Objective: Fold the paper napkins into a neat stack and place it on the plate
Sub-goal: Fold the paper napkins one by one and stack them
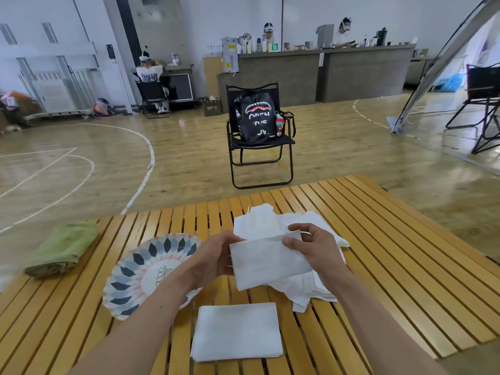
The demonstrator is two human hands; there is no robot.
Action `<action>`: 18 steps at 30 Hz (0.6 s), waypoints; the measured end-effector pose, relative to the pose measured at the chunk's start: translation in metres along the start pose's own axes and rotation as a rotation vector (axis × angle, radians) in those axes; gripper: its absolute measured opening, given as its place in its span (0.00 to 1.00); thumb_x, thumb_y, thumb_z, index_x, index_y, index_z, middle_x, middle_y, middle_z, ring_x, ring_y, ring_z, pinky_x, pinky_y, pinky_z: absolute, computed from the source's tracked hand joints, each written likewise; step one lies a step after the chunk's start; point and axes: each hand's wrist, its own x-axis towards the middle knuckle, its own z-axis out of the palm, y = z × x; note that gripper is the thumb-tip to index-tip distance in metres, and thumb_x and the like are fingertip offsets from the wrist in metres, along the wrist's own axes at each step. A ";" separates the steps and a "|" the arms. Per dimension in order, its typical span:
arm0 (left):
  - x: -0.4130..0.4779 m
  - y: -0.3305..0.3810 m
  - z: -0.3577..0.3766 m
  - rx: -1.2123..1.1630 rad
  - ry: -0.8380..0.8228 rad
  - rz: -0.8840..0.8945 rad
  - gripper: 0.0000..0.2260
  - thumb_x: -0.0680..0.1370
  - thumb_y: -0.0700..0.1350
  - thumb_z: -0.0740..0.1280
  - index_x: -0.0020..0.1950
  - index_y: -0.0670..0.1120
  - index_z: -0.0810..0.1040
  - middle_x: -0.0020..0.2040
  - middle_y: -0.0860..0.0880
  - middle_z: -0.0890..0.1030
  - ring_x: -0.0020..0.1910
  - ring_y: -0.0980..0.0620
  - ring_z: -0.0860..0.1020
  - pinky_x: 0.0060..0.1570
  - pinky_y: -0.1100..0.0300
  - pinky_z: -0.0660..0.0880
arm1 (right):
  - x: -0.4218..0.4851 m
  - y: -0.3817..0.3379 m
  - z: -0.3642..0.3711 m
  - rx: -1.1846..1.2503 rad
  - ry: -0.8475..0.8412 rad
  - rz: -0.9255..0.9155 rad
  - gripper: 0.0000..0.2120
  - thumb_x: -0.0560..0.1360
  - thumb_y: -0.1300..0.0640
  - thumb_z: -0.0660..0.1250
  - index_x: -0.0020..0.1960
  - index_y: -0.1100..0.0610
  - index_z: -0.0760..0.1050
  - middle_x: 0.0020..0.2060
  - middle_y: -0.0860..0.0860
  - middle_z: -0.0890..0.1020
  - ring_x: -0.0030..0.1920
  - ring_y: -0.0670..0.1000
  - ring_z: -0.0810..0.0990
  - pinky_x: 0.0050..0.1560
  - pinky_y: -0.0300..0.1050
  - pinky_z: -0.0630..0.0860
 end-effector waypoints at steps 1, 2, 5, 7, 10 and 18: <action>0.000 -0.001 -0.001 0.017 -0.022 0.010 0.15 0.80 0.52 0.62 0.55 0.41 0.76 0.47 0.44 0.82 0.45 0.47 0.83 0.44 0.54 0.79 | 0.000 0.001 0.001 -0.009 -0.001 0.007 0.14 0.71 0.60 0.77 0.55 0.49 0.81 0.46 0.49 0.88 0.50 0.53 0.85 0.52 0.52 0.82; 0.000 -0.003 -0.001 0.061 -0.039 0.026 0.17 0.78 0.54 0.65 0.58 0.41 0.77 0.50 0.44 0.83 0.48 0.47 0.83 0.46 0.54 0.80 | 0.000 0.003 0.001 -0.016 -0.001 0.014 0.15 0.71 0.59 0.77 0.55 0.49 0.81 0.47 0.49 0.88 0.50 0.53 0.85 0.53 0.53 0.82; -0.001 -0.005 -0.003 0.225 -0.045 0.101 0.16 0.75 0.47 0.73 0.61 0.44 0.81 0.57 0.44 0.83 0.55 0.46 0.82 0.54 0.51 0.82 | 0.001 0.006 0.002 -0.031 0.005 0.026 0.16 0.70 0.59 0.78 0.56 0.50 0.80 0.49 0.50 0.87 0.51 0.53 0.85 0.55 0.55 0.82; -0.004 -0.003 -0.004 0.229 -0.031 0.129 0.14 0.76 0.43 0.72 0.62 0.44 0.82 0.57 0.45 0.84 0.56 0.47 0.83 0.54 0.50 0.82 | 0.000 0.006 0.001 -0.037 0.015 0.018 0.19 0.69 0.56 0.79 0.59 0.51 0.79 0.52 0.50 0.85 0.54 0.52 0.83 0.57 0.54 0.81; -0.015 0.007 -0.005 0.180 -0.040 0.144 0.13 0.79 0.42 0.69 0.64 0.45 0.80 0.57 0.44 0.83 0.55 0.47 0.83 0.51 0.53 0.82 | -0.007 0.000 0.001 0.056 -0.109 0.077 0.21 0.72 0.51 0.76 0.62 0.52 0.77 0.56 0.49 0.84 0.56 0.50 0.82 0.54 0.48 0.81; -0.059 0.006 -0.020 0.273 -0.008 0.130 0.12 0.80 0.42 0.67 0.63 0.51 0.81 0.55 0.47 0.83 0.48 0.51 0.83 0.46 0.57 0.81 | -0.029 -0.005 0.003 0.102 -0.370 0.209 0.19 0.73 0.56 0.76 0.63 0.55 0.80 0.55 0.55 0.85 0.55 0.56 0.85 0.56 0.54 0.82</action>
